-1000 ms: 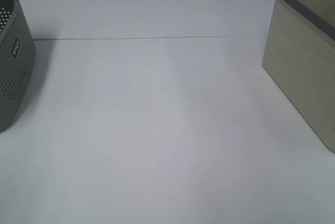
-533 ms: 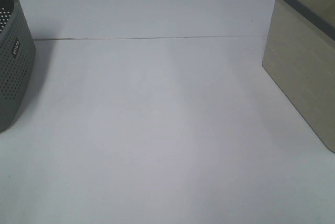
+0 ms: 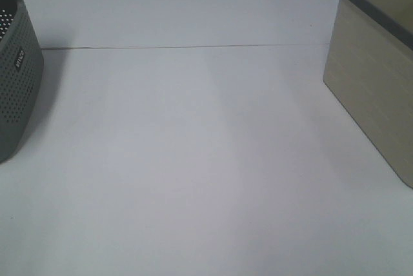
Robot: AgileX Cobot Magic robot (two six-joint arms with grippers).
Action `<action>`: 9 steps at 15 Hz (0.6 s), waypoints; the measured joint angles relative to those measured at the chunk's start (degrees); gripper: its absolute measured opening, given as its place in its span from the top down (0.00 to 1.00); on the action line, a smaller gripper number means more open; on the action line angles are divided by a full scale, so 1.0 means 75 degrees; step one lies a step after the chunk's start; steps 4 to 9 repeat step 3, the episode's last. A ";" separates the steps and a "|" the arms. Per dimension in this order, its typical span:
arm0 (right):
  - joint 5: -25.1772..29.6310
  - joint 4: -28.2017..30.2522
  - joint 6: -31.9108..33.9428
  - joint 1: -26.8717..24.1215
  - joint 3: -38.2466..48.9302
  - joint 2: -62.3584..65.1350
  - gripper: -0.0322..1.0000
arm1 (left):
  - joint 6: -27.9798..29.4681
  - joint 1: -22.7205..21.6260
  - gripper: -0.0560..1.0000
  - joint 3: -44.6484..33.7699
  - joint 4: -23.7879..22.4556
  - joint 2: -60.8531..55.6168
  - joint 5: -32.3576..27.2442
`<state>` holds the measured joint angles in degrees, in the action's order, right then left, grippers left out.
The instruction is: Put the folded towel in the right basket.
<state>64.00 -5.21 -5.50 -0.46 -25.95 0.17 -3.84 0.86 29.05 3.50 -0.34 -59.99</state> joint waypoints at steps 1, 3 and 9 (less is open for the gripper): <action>0.0000 0.0000 0.0000 0.0000 0.0000 0.0000 0.02 | 0.0000 0.0000 0.01 0.0000 0.0000 0.0000 0.0000; 0.0000 0.0000 0.0000 0.0000 0.0000 0.0000 0.02 | 0.0000 0.0000 0.01 0.0000 0.0000 0.0000 0.0000; 0.0000 0.0000 0.0000 0.0000 0.0000 0.0000 0.02 | 0.0000 0.0000 0.01 0.0000 0.0000 0.0000 0.0000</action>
